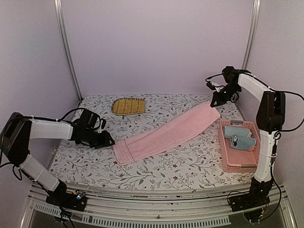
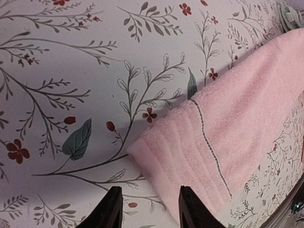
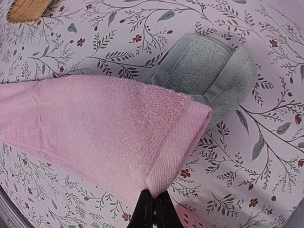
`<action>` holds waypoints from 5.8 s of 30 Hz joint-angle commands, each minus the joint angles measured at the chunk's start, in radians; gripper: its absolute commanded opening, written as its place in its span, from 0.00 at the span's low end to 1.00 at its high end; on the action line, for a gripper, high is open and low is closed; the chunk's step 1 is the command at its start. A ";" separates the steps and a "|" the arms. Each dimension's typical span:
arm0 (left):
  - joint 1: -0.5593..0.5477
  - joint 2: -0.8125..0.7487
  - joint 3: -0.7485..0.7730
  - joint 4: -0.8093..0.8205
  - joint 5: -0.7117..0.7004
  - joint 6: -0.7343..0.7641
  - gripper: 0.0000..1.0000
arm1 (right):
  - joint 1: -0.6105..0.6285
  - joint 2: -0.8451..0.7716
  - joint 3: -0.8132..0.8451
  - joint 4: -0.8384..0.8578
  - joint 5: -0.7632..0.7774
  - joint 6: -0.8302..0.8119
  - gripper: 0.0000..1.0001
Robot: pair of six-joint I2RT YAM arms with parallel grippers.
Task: Roll the towels
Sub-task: Fold the towel at the center of the board, then rotate the towel at the center of the board.
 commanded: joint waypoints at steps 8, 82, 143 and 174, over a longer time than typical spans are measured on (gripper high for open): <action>-0.032 0.047 0.065 -0.053 0.017 0.014 0.41 | 0.082 -0.036 0.054 -0.079 -0.253 -0.073 0.02; -0.077 0.124 -0.074 0.099 0.084 -0.090 0.20 | 0.721 0.461 0.291 0.399 -0.533 0.506 0.02; -0.090 -0.197 0.143 0.011 -0.069 0.134 0.99 | 0.598 0.071 0.124 0.324 -0.260 0.139 0.99; -0.115 0.262 0.280 0.202 0.211 0.115 0.00 | 0.487 0.322 0.111 0.407 -0.260 0.076 0.25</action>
